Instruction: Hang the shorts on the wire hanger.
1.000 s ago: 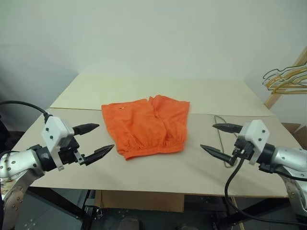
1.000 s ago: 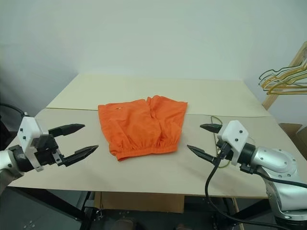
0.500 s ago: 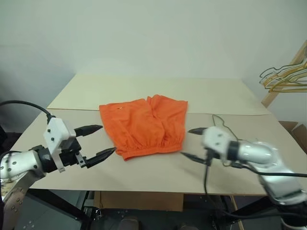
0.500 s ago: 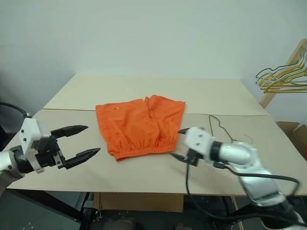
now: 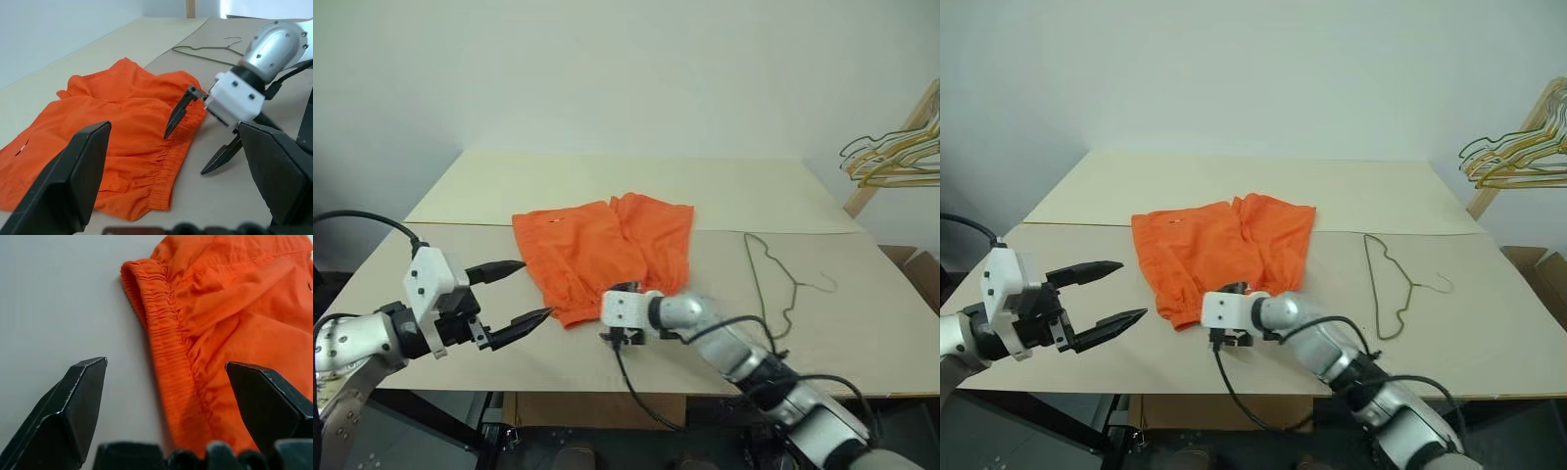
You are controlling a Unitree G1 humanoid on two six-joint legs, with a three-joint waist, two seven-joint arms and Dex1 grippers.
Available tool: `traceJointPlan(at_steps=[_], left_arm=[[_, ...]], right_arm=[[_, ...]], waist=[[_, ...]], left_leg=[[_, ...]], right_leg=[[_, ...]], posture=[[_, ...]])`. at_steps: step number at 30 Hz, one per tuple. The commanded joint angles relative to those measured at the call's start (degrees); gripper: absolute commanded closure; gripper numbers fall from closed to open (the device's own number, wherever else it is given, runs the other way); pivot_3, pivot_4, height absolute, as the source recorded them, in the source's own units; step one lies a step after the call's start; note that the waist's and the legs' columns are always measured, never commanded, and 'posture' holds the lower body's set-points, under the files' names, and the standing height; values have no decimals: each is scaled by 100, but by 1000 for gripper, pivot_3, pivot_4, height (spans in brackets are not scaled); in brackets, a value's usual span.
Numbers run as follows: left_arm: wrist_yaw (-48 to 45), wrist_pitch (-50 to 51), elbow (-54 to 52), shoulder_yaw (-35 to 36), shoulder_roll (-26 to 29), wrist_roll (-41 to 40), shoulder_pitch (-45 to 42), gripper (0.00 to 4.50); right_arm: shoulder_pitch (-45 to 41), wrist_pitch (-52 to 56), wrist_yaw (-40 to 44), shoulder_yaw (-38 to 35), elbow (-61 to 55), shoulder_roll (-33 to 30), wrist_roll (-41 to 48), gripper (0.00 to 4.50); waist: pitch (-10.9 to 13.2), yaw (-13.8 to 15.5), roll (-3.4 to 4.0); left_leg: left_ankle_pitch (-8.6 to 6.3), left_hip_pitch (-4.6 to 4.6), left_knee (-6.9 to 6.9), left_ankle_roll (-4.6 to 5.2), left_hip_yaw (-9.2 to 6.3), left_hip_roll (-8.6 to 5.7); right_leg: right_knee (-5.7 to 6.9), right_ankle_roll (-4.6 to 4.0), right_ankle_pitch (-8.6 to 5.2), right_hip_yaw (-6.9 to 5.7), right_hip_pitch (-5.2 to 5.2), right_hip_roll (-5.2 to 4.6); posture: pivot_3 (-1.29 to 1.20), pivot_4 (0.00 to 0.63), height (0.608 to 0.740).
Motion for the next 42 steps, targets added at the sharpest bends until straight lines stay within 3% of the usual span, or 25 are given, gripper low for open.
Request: traceJointPlan(at_steps=[1, 5, 13, 19, 24, 26, 32, 37, 40, 42], left_arm=[[107, -94, -179, 106, -18, -59, 12, 0], [155, -82, -266, 157, -30, -99, 113, 0], [223, -125, -201, 32, -22, -60, 46, 0], [237, -160, -168, -69, -44, -27, -12, 0], [173, -222, -101, -193, -26, 5, -47, 0], [150, -247, -66, -227, -17, 18, -67, 0], [102, -299, 59, -403, -8, 61, -237, 0], [59, -366, 98, -538, -16, 90, -277, 0], [52, -398, 127, -604, -11, 92, -330, 0], [47, -407, 151, -630, -3, 97, -366, 0]], right_arm=[[-307, -55, -115, 27, 532, 238, -267, 388], [-358, -189, -64, -4, 744, 259, -382, 1549], [-254, -306, 141, -82, 608, 184, -301, 4425], [38, -677, 396, -319, 275, -252, -111, 4470], [434, -2631, 1449, -692, -104, -1769, 520, 4470], [472, -3161, 1647, -794, -2, -2087, 672, 4470], [-58, -5277, 1687, -1065, 1476, -2772, 468, 4470], [-1026, -6537, 821, -973, 3168, -2812, -497, 4470], [-1331, -6823, 588, -891, 3775, -2822, -840, 3783], [-1368, -6916, 649, -894, 3946, -2886, -872, 3099]], waist=[[1, 15, 2], [3, 26, 6], [5, 4, 7], [5, 26, 7], [8, 39, 7], [9, 0, 4], [17, -180, 9], [26, -273, 10], [26, -297, 10], [26, -289, 10]], left_leg=[[1, -1, 0, -1, 0, 0], [2, 3, -1, -6, -2, -1], [7, 17, -4, -16, -6, 3], [10, 19, -8, -21, -9, 1], [8, 14, -5, -16, -18, -9], [7, 16, -5, -14, -17, -9], [8, 37, -8, -13, -21, 3], [8, 41, -8, -12, -19, 0], [8, 40, -13, -12, -21, 0], [8, 39, -17, -12, -23, -3]], right_leg=[[0, 0, 0, -1, -1, 0], [10, -1, -1, -6, 1, -2], [51, -19, -13, -7, -9, 4], [53, -24, -17, -8, -8, 3], [32, -17, -19, -12, 5, -7], [31, -15, -21, -11, 7, -7], [45, -29, -29, -8, 12, 8], [44, -30, -29, 4, 12, 4], [43, -31, -29, 5, 12, 3], [42, -30, -29, 5, 12, -1]], posture=[[235, 0, 740], [240, 0, 740], [229, 0, 740], [225, 0, 740], [197, 0, 740], [191, 0, 740], [173, 0, 740], [162, 0, 740], [157, 0, 740], [157, 0, 740]])
